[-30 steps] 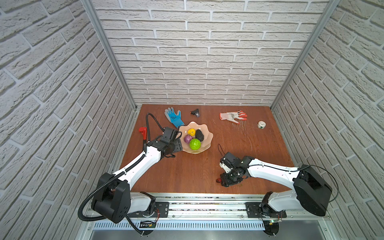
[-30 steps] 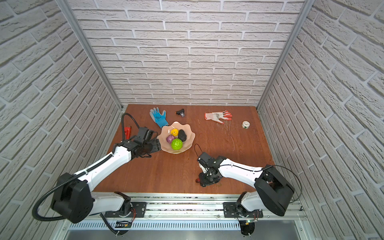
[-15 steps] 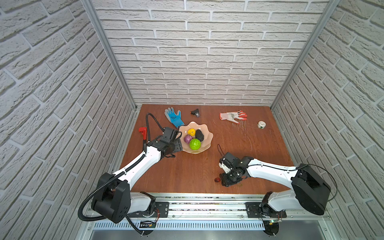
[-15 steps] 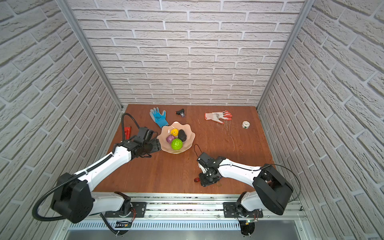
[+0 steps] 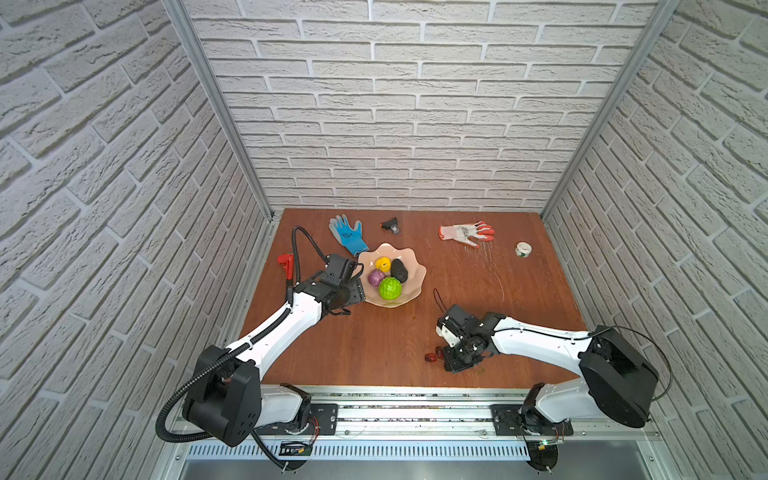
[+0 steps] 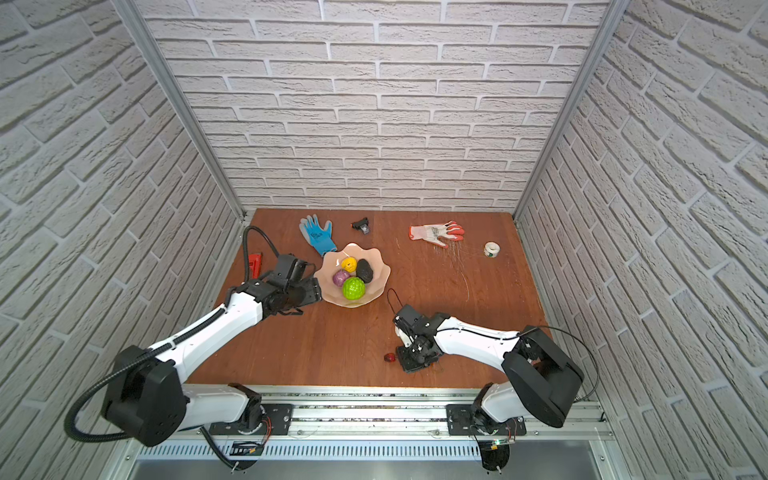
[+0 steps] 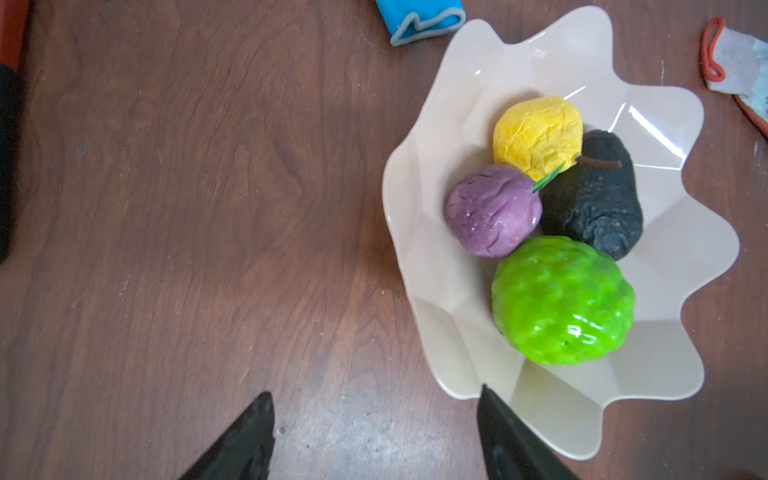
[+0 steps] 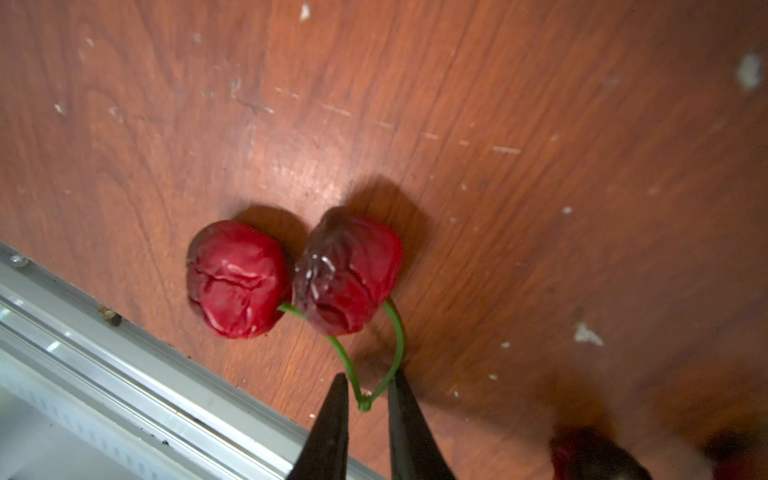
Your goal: Place and organize the fake fruits in the fruit bowl
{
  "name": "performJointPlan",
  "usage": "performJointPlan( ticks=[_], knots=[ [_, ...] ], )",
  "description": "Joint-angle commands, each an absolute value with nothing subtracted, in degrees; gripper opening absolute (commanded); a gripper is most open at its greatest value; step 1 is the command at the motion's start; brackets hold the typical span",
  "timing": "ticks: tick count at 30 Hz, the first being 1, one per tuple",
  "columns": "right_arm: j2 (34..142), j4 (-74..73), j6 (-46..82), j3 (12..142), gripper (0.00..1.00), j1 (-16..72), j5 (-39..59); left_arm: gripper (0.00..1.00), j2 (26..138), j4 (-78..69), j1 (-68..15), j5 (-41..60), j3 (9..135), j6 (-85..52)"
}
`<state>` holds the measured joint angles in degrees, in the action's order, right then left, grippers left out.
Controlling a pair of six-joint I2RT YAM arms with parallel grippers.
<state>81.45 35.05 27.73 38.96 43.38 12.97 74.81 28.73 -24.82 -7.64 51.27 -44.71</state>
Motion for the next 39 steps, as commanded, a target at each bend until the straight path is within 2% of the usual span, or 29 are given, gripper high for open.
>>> performJointPlan(
  ticks=[1,6,7,8,19,20,24,26,29,39],
  knots=[
    [82.0,34.7,27.0,39.7,0.20,43.8,13.6,0.77,74.9,27.8,-24.5,-7.9,50.9,-44.9],
    [81.5,35.3,26.6,40.0,0.16,43.8,13.7,0.77,74.9,27.7,-24.5,-7.9,50.8,-44.9],
    [81.3,35.5,26.6,40.0,0.07,43.8,13.7,0.77,74.8,27.7,-24.5,-7.9,50.8,-44.9],
    [81.0,35.7,26.5,40.1,0.06,43.8,13.5,0.77,74.7,27.7,-24.5,-7.9,50.8,-44.9],
    [78.3,39.7,24.8,43.7,0.06,43.9,12.5,0.77,75.0,27.2,-23.9,-7.0,50.8,-45.2],
    [78.0,39.9,24.8,44.2,0.10,43.9,12.5,0.77,74.9,27.3,-24.0,-6.9,50.8,-45.2],
    [76.1,41.0,25.2,46.9,0.39,43.5,11.8,0.77,74.6,27.5,-23.8,-6.9,50.8,-45.2],
    [76.1,41.5,25.6,48.5,0.46,43.1,12.2,0.77,74.6,27.5,-23.8,-7.0,50.8,-45.2],
    [76.7,40.6,26.9,49.8,0.51,41.8,14.1,0.77,74.6,27.6,-23.8,-7.0,50.9,-45.1],
    [80.5,29.6,32.1,44.8,0.56,33.4,25.0,0.77,73.4,28.1,-23.5,-7.2,50.7,-44.8]
  ],
)
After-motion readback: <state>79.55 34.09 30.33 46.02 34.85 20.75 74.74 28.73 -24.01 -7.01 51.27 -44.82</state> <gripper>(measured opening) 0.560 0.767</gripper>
